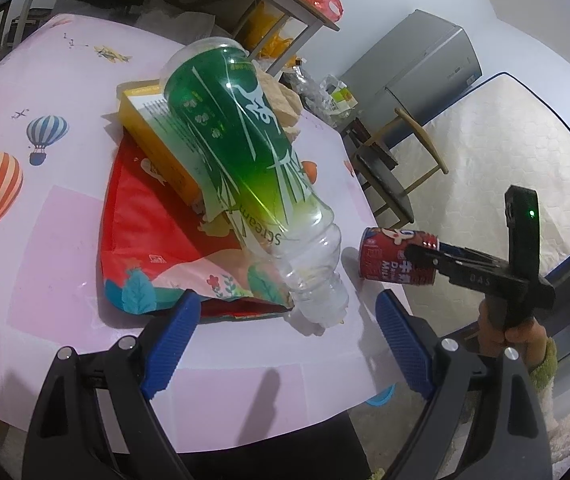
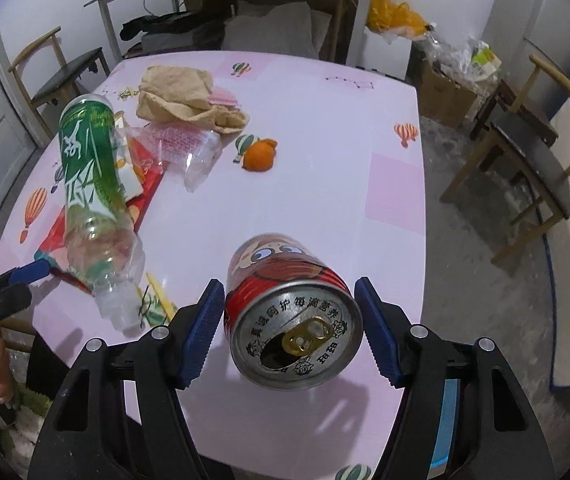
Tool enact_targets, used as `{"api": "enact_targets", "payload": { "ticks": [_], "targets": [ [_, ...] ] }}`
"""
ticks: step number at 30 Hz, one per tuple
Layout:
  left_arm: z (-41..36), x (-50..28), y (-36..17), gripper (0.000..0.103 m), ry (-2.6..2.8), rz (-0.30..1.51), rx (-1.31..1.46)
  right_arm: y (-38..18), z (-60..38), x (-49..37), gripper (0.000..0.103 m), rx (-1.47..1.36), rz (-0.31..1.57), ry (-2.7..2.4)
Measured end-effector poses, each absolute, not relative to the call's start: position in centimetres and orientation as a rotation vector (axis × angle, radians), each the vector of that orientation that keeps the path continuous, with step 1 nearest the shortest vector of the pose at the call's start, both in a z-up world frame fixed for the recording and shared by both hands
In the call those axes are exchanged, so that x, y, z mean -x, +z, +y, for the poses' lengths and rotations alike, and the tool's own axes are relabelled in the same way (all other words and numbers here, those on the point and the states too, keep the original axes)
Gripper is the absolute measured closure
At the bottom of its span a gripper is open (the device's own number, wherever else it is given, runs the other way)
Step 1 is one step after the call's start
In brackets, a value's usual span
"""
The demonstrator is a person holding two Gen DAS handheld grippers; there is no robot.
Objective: Collect trash
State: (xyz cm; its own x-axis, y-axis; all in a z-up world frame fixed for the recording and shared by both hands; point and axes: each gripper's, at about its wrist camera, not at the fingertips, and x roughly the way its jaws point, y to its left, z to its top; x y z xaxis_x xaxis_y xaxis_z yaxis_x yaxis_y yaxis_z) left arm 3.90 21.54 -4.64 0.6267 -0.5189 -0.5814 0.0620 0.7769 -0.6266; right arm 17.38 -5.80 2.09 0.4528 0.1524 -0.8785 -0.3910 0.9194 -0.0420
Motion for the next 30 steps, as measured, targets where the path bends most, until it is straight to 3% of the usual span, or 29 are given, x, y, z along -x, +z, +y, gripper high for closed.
{"api": "enact_targets", "payload": {
  "ticks": [14,20,26,30],
  "targets": [
    [22.3,-4.4,-4.0,0.016,-0.309,0.82,0.589,0.6,-5.2,-20.6,0.04,0.11,1.034,0.32],
    [21.7,-5.4,-3.5,0.016,-0.308,0.822,0.58,1.8,-6.6,-19.6,0.026,0.045,0.973,0.309],
    [21.5,-5.5,-3.1,0.016,-0.269,0.803,0.551,6.0,-8.2,-16.3,0.022,-0.03,0.811,0.397],
    [22.5,-5.1,-3.1,0.016,-0.221,0.784,0.555,6.7,-5.8,-15.0,0.022,-0.04,0.827,0.585]
  ]
}}
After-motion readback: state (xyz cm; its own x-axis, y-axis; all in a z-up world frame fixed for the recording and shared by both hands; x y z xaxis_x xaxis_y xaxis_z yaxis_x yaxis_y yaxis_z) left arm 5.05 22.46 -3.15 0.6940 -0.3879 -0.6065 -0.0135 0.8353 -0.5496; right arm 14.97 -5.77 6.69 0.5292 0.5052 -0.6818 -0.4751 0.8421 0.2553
